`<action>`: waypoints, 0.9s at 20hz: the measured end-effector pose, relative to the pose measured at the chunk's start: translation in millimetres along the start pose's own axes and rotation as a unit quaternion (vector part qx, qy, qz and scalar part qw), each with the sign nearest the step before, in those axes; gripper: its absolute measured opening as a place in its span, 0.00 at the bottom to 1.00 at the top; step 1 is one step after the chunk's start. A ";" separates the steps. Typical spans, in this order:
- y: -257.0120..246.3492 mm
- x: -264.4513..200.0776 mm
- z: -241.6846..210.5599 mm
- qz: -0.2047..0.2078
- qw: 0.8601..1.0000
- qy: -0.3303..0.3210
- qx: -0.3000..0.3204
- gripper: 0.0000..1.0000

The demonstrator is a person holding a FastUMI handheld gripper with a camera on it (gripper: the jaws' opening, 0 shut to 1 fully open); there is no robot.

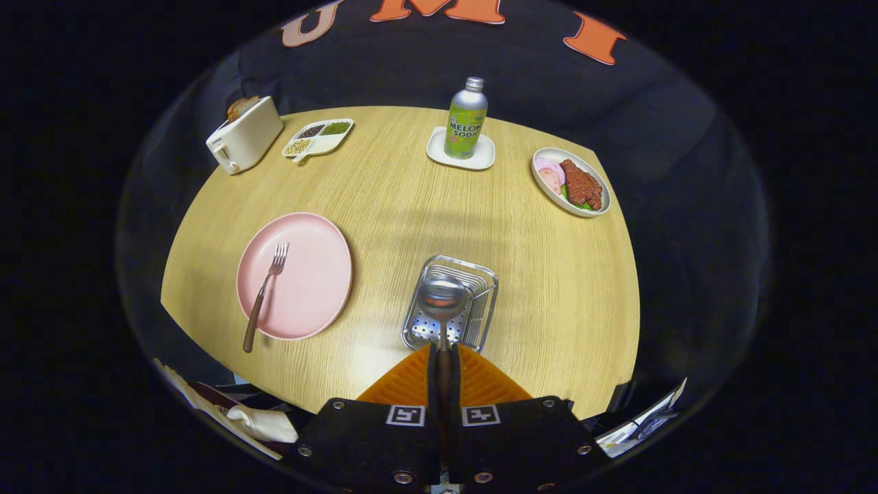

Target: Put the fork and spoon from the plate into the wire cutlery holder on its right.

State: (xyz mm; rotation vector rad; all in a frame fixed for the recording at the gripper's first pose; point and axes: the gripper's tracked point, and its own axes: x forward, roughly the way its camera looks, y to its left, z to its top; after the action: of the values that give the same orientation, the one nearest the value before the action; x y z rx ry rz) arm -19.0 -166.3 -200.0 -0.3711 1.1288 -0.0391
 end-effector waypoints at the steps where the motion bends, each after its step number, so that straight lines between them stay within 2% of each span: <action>1: -0.6 4.0 1.5 0.001 1.000 0.008 -0.003 0.05; 9: -4.3 27.6 2.7 0.005 0.999 0.041 -0.007 0.05; 15: -7.4 19.0 10.0 0.008 1.000 0.013 0.013 0.11; 17: -11.3 12.7 12.4 0.002 1.000 0.000 0.016 0.19; 18: -10.5 9.0 13.8 0.000 1.000 -0.007 0.019 0.31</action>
State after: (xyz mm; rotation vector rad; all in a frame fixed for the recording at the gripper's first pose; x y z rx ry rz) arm -1.2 -174.4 -199.5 -0.3356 1.1131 -0.0576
